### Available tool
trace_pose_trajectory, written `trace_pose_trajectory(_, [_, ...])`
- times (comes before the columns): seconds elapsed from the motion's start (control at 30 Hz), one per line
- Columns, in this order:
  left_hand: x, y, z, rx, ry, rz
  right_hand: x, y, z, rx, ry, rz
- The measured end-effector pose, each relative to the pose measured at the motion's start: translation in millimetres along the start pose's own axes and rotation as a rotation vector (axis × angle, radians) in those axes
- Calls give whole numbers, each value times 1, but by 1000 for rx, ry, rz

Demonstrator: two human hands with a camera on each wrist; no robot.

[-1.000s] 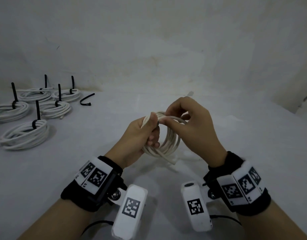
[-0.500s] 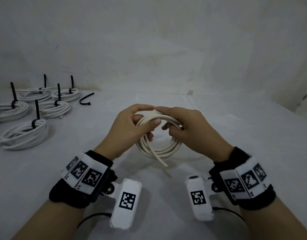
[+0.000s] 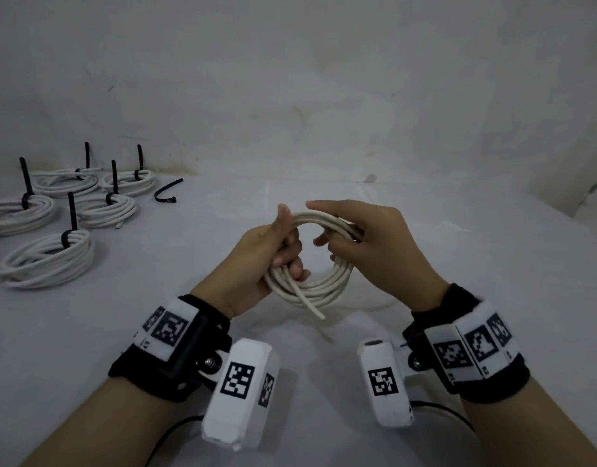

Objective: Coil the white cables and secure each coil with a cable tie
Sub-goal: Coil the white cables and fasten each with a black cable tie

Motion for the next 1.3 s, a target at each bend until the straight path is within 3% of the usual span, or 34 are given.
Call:
trace_pose_trajectory(0.17, [2,3,-2,85,3,218,-5,1,-2,15,8,-44])
trace_pose_trajectory(0.4, [10,43,-9,262,-74,405,29,26,-7,96,-86,22])
trace_pose_trajectory(0.57, [17,58,-9,356,-135,520,37,21,-5,-4,-169,27])
trace_pose_trajectory(0.77, [21,80,-6,476,-208,633,37,29,-3,35,-115,31])
trace_pose_trajectory(0.93, [21,88,-5,550,-233,624,28,12,-2,-99,-60,233])
trace_pose_trajectory(1.1, [26,83,-4,547,-266,445,-11,-15,5,-209,170,446])
trace_pose_trajectory(1.2, [28,76,-3,518,-296,336,-27,-27,9,-216,280,511])
trace_pose_trajectory(1.3, [28,69,-3,488,-302,291,-33,-25,10,-195,280,469])
Point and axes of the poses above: each hand's wrist, its own z-axis away from the middle knuckle, its own y-axis out of the back of the hand, x = y × z, the point moved 10 cm from there along -z, towards the middle knuckle, and after that the axes turned 5 degrees about -y, right-handed, at the moved point
